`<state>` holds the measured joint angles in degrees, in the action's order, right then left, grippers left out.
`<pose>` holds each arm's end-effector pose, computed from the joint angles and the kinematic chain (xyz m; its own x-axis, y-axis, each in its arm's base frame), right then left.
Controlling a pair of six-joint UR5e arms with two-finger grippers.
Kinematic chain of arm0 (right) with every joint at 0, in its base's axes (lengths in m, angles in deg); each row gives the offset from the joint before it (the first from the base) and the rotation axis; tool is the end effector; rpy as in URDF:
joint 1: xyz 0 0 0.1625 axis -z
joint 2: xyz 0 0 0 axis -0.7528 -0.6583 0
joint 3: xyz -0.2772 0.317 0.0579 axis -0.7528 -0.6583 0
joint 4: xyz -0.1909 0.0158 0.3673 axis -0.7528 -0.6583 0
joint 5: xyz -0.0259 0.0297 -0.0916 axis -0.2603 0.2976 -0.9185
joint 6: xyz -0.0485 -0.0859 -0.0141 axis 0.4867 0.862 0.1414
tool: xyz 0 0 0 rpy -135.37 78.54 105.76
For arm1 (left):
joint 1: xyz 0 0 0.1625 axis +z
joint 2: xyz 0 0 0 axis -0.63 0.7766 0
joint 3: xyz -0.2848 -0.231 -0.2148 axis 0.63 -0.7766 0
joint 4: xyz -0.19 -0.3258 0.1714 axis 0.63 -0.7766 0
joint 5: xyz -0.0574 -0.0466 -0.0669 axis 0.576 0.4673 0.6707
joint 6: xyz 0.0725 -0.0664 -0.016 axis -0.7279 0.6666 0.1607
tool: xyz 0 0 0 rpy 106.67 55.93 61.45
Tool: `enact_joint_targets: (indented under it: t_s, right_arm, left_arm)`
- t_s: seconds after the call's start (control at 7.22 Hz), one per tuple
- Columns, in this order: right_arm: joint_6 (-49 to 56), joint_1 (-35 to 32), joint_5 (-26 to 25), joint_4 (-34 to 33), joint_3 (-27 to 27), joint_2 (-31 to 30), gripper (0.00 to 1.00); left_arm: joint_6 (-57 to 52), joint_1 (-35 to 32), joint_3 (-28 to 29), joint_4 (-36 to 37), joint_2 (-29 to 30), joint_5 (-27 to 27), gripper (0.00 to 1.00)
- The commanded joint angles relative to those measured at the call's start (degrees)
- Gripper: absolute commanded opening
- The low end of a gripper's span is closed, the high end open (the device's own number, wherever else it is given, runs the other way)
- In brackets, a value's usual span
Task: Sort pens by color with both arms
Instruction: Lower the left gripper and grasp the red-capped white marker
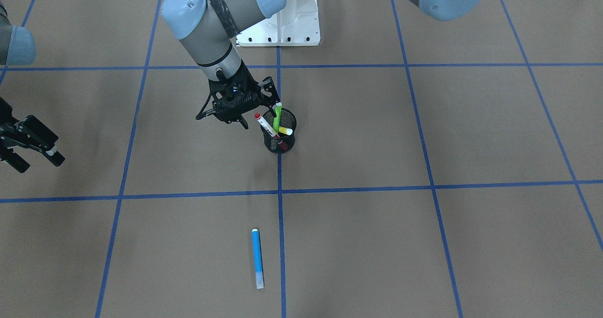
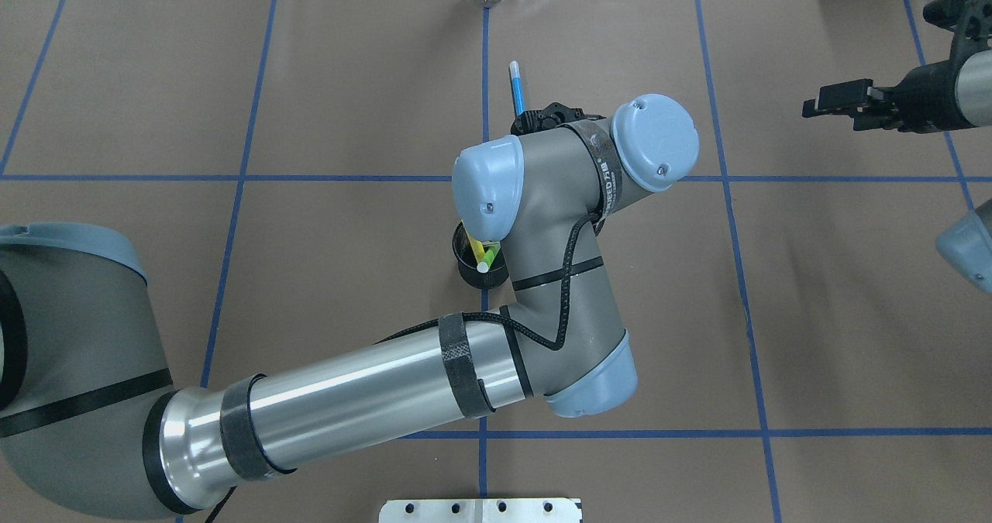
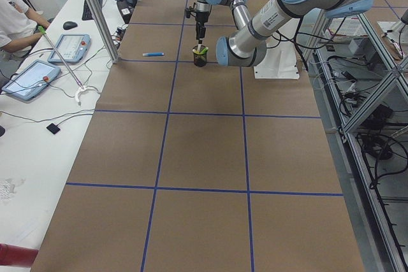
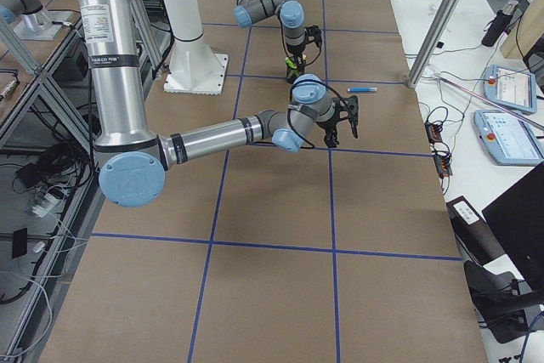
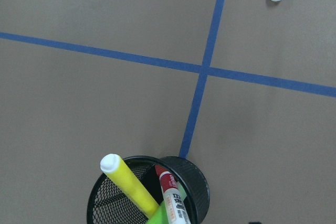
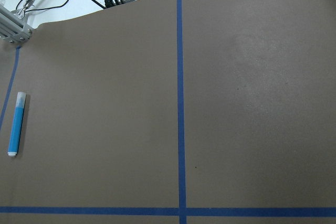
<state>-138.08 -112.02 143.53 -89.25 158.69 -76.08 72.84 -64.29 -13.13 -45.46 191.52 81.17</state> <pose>-0.1768 -0.5264 0.4515 0.4537 0.0172 0.8910 -0.3716 0.9124 0.1716 0.6569 -0.4500 0.0378 0.8428 -0.2573 -0.4727 0.2937 0.9559 0.0032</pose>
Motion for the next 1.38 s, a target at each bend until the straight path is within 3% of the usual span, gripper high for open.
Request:
enact_joint_targets:
  t_s: [0.0,0.14,0.28,0.42,0.55,0.83,1.25]
  right_arm:
    - [0.00,0.00,-0.05,0.01,-0.20,-0.03,0.98]
    - [0.00,0.00,0.03,0.01,-0.11,-0.03,0.98]
    - [0.00,0.00,0.12,0.01,-0.11,-0.03,0.98]
    - [0.00,0.00,0.12,0.01,0.06,-0.03,0.98]
    - [0.00,0.00,0.21,0.01,0.15,-0.03,0.98]
    - [0.00,0.00,-0.05,0.10,-0.20,0.06,0.98]
    - [-0.18,0.09,-0.32,0.01,-0.37,0.23,0.98]
  left_arm:
    - [0.17,0.28,-0.12,-0.16,-0.23,0.01,0.68]
    - [0.25,0.54,-0.12,-0.16,-0.58,0.10,0.65]
    - [0.34,0.54,-0.12,-0.16,-0.49,0.10,0.47]
    - [0.34,0.54,-0.47,-0.16,-0.49,0.18,0.16]
    - [0.34,0.54,-0.91,-0.16,-0.58,0.27,0.00]
    - [0.25,0.45,-2.31,0.10,-0.76,0.36,0.00]
    - [0.25,-1.47,-15.46,9.92,-0.93,0.10,0.00]
